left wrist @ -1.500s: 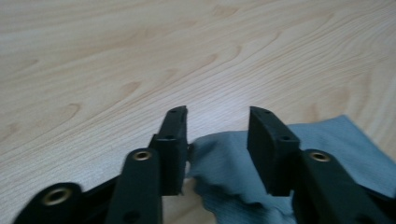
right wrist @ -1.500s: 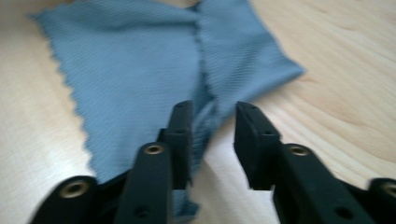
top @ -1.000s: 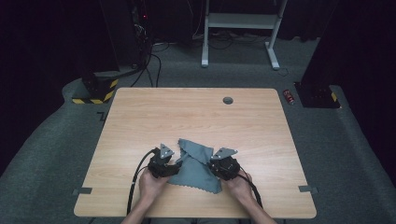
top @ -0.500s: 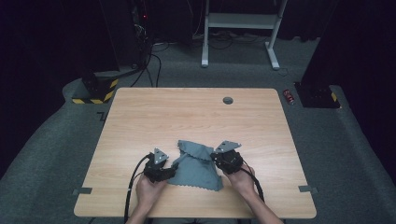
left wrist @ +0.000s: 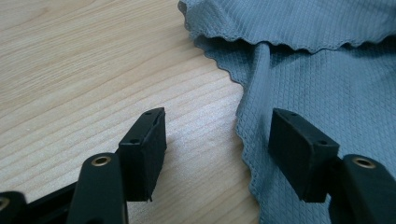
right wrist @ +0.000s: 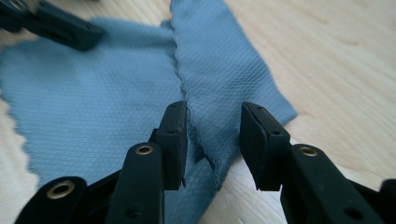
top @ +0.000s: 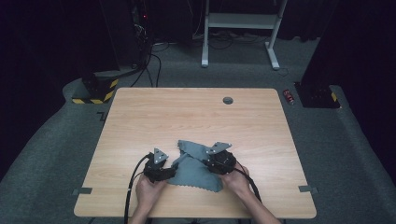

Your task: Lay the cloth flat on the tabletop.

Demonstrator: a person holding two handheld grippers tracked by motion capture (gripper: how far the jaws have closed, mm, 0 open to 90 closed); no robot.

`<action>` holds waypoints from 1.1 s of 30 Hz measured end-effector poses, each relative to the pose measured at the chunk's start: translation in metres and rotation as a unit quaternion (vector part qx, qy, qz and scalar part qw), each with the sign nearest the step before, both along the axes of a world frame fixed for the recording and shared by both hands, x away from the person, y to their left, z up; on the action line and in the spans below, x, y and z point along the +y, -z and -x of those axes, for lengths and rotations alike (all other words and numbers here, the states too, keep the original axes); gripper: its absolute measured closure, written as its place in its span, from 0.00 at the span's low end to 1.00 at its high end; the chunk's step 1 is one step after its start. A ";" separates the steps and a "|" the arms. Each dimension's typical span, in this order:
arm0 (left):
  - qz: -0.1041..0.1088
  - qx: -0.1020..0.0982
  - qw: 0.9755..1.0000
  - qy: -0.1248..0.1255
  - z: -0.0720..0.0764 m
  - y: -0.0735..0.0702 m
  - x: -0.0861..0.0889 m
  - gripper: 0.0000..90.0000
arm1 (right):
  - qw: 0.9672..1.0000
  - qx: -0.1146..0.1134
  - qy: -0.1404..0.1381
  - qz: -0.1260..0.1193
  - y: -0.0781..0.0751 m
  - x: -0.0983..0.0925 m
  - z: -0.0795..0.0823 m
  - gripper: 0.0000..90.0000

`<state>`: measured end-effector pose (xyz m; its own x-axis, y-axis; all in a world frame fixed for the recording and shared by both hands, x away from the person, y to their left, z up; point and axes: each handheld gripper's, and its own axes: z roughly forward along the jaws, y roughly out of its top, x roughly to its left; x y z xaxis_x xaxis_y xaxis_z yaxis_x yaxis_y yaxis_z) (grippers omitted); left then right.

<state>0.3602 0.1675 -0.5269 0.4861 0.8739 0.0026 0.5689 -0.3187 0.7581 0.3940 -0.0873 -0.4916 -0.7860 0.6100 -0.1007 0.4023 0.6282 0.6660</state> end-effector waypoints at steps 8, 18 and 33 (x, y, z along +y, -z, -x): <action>0.000 0.000 1.000 0.000 0.000 0.000 0.000 0.41 | 1.000 -0.008 0.022 0.014 0.001 -0.004 -0.014 0.99; 0.000 0.000 1.000 0.000 0.000 0.000 0.000 0.41 | 1.000 -0.004 0.019 0.000 -0.018 -0.009 -0.016 0.85; 0.001 0.001 1.000 -0.001 0.001 0.000 0.000 0.40 | 0.998 -0.001 0.009 0.064 0.011 0.009 -0.014 0.98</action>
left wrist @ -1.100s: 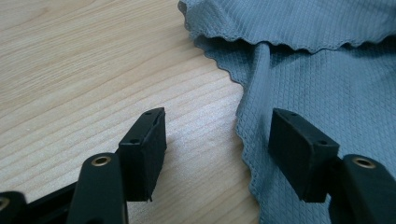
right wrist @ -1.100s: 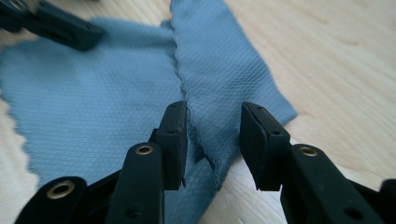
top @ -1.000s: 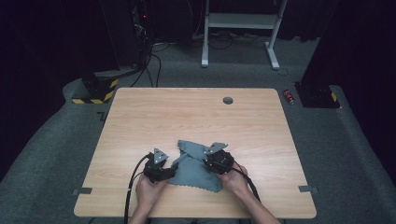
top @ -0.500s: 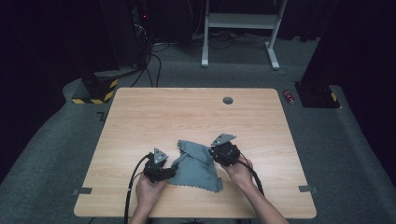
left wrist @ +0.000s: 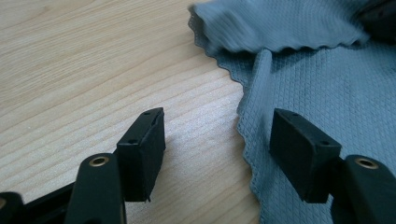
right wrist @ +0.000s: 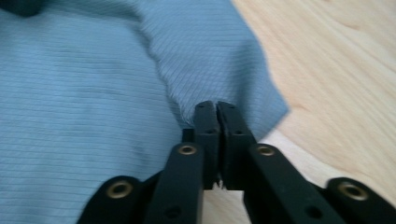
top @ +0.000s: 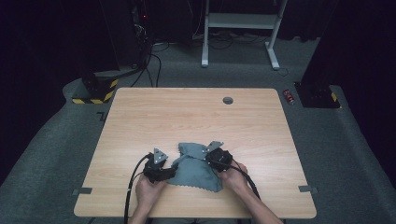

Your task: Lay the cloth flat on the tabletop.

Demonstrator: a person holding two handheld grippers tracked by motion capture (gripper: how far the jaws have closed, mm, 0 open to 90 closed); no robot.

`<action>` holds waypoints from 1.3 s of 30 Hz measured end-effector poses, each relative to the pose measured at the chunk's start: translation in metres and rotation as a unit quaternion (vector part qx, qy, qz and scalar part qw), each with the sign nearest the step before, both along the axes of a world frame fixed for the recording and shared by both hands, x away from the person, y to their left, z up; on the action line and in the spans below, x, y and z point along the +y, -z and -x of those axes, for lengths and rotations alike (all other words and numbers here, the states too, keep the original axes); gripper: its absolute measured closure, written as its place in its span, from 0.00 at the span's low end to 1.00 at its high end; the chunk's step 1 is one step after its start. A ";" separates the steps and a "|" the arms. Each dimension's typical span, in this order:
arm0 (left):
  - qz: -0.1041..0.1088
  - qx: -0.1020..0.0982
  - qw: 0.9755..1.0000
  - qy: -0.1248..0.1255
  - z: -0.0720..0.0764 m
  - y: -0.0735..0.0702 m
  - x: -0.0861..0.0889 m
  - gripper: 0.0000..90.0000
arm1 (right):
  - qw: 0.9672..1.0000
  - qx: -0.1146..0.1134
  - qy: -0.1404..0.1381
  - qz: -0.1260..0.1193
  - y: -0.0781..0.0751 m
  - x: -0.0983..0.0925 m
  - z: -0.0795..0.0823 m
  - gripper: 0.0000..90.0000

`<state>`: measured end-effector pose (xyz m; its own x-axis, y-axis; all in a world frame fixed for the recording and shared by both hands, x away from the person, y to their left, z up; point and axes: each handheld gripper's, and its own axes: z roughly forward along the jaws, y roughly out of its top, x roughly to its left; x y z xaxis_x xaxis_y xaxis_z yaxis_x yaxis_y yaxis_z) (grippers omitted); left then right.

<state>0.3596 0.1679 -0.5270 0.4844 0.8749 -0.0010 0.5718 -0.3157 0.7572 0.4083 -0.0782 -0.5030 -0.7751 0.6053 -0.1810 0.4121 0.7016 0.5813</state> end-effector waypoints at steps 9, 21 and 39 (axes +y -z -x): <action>0.000 0.000 1.000 -0.001 0.000 0.000 0.000 0.40 | 0.999 -0.019 0.021 -0.027 -0.020 -0.014 -0.009 0.99; -0.001 0.000 1.000 -0.002 0.000 0.000 0.000 0.41 | 0.998 -0.013 0.045 -0.040 -0.053 -0.018 -0.058 0.99; -0.003 0.000 1.000 -0.006 -0.001 0.000 0.001 0.40 | 0.993 0.036 0.064 -0.088 -0.032 -0.019 -0.069 0.76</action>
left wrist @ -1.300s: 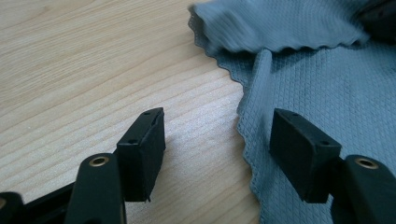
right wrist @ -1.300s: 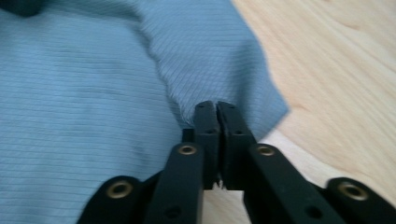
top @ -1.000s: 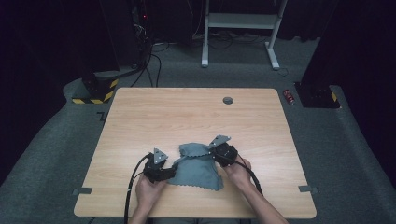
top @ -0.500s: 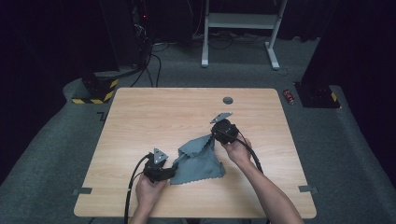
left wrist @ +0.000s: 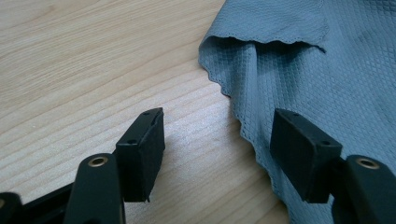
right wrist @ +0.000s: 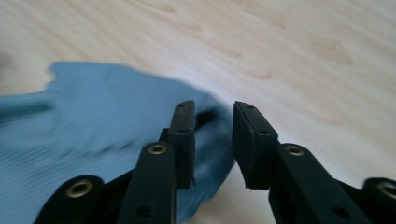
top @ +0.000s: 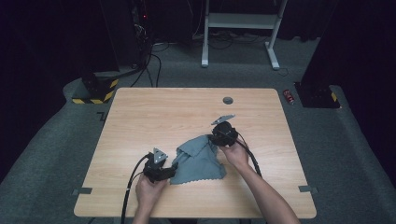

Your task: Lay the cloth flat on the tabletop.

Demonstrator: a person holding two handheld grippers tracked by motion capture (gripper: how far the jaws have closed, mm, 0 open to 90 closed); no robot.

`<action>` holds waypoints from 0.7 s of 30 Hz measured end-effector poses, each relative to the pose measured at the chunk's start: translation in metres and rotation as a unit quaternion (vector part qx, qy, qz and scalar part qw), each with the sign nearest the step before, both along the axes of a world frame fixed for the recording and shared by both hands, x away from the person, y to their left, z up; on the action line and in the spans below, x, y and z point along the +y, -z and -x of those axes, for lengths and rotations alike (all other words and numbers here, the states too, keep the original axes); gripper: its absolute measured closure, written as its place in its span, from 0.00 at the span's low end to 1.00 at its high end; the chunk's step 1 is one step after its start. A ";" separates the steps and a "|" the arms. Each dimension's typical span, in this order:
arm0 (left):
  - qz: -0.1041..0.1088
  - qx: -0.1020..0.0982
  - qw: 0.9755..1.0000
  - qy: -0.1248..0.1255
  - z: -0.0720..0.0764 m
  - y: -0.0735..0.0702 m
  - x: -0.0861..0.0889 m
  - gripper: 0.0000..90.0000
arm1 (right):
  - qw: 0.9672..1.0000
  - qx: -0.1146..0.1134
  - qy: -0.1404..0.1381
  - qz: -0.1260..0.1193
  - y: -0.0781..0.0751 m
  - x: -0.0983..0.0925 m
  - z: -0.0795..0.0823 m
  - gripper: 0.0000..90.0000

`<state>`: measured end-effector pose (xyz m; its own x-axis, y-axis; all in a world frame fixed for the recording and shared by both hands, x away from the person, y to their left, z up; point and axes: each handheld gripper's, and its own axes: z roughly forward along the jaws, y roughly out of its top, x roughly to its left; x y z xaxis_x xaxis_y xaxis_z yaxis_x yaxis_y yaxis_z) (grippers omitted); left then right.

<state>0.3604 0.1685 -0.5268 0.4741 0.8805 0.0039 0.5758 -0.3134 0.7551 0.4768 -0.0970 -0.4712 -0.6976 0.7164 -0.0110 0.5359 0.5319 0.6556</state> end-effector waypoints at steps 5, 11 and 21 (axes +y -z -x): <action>0.003 0.000 1.000 -0.001 0.000 0.000 0.000 0.40 | 1.000 0.014 0.014 -0.009 0.009 -0.010 0.023 0.70; 0.005 0.001 1.000 -0.001 0.000 0.000 0.000 0.40 | 0.999 0.036 0.035 -0.009 0.023 -0.009 0.024 0.67; 0.003 0.001 1.000 0.000 0.000 0.000 0.000 0.39 | 1.000 0.009 0.013 0.027 0.037 0.004 0.033 0.95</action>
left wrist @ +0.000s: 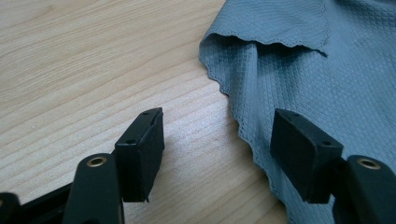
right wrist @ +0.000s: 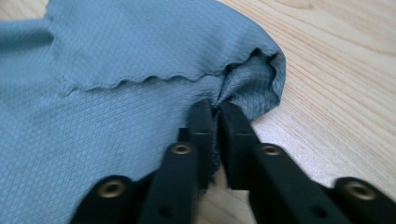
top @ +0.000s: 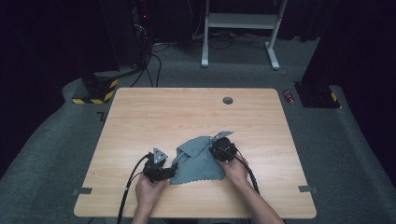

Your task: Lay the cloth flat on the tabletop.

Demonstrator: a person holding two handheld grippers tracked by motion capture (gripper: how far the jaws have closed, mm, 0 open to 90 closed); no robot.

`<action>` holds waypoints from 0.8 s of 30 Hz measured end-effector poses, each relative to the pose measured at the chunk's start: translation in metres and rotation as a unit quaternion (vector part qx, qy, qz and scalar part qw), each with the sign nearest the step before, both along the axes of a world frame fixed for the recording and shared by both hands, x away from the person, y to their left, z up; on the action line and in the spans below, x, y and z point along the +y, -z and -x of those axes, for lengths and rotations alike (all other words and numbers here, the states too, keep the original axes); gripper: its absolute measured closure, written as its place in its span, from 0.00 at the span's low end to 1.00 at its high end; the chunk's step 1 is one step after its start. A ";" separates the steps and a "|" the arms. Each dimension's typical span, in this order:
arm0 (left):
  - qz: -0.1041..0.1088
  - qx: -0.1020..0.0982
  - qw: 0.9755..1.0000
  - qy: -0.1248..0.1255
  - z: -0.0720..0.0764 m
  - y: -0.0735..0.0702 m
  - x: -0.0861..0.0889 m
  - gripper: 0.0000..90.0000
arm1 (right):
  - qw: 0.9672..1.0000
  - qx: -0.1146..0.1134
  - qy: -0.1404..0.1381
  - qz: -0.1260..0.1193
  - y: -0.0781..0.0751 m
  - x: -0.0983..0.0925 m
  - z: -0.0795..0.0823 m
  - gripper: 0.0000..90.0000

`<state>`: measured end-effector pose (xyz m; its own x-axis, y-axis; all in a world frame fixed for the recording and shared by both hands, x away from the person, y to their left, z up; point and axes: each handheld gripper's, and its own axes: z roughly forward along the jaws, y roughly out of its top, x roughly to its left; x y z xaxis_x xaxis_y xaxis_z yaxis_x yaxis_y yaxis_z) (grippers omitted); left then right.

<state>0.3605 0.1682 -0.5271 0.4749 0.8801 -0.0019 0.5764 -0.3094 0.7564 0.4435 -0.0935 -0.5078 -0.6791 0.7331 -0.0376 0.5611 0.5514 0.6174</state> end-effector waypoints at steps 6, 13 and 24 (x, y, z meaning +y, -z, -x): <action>0.001 0.000 1.000 -0.001 0.000 0.000 0.000 0.39 | 1.000 -0.013 -0.008 0.011 -0.005 -0.001 0.000 0.97; 0.001 -0.001 1.000 -0.001 0.000 0.000 0.000 0.39 | 1.000 -0.018 0.011 -0.021 -0.018 -0.022 -0.016 0.98; 0.000 -0.001 1.000 -0.001 0.000 0.000 0.000 0.39 | 0.999 -0.019 0.038 0.009 -0.017 -0.042 -0.038 0.99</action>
<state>0.3605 0.1681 -0.5271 0.4727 0.8812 -0.0015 0.5763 -0.3078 0.7570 0.4812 -0.1359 -0.4904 -0.6197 0.7811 -0.0760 0.5775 0.5195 0.6298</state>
